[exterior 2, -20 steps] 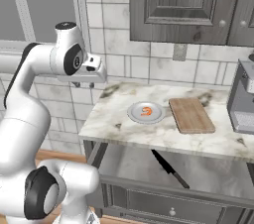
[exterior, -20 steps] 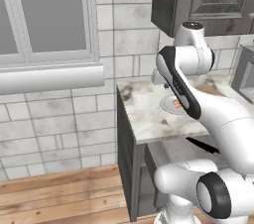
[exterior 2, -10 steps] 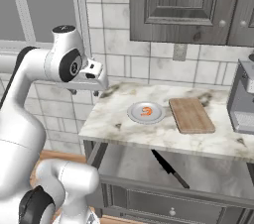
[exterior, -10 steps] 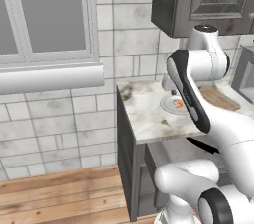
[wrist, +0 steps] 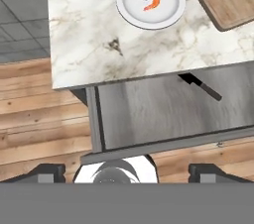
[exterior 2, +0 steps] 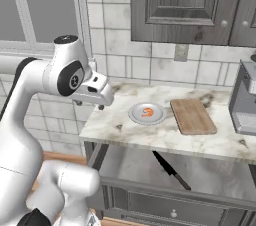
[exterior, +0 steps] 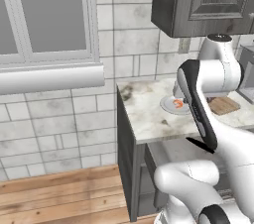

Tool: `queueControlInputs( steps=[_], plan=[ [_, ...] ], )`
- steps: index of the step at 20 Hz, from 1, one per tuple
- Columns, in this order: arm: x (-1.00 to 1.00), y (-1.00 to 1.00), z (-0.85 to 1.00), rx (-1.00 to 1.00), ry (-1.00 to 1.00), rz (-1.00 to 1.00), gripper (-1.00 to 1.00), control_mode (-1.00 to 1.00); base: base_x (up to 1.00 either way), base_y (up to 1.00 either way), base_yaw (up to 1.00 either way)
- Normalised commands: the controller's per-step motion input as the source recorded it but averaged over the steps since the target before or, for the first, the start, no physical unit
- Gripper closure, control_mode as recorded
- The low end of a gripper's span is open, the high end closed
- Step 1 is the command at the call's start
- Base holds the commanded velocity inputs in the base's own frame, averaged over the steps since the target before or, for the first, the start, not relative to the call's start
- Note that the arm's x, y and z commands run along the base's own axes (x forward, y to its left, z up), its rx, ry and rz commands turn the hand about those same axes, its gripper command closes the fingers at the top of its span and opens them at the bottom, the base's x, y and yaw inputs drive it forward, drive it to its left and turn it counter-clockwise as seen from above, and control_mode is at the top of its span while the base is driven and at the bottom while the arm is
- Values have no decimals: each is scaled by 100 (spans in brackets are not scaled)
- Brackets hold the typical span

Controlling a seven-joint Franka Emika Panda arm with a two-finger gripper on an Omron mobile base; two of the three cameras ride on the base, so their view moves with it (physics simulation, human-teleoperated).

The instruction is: Pick up the knife from the drawer and place it on the cutting board. Then place the meat from the plate to the cutting board.

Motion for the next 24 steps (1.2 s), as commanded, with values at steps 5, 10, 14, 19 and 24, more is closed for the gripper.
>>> queueControlInputs(
  steps=[5, 10, 14, 19, 24],
  plan=[
    [-27, -6, -29, 0, 0, -9, -100, -100, 0, 0, 0],
    [-16, -2, -26, 0, 0, -6, -100, -100, 0, 0, 0],
    [-9, 0, -35, 0, 0, -4, -100, -100, 0, 0, 0],
    [-28, 0, -27, 0, 0, -4, -100, -100, 0, 0, 0],
    [0, 0, 0, 0, 0, 0, -100, 100, -56, 0, -10]
  ],
)
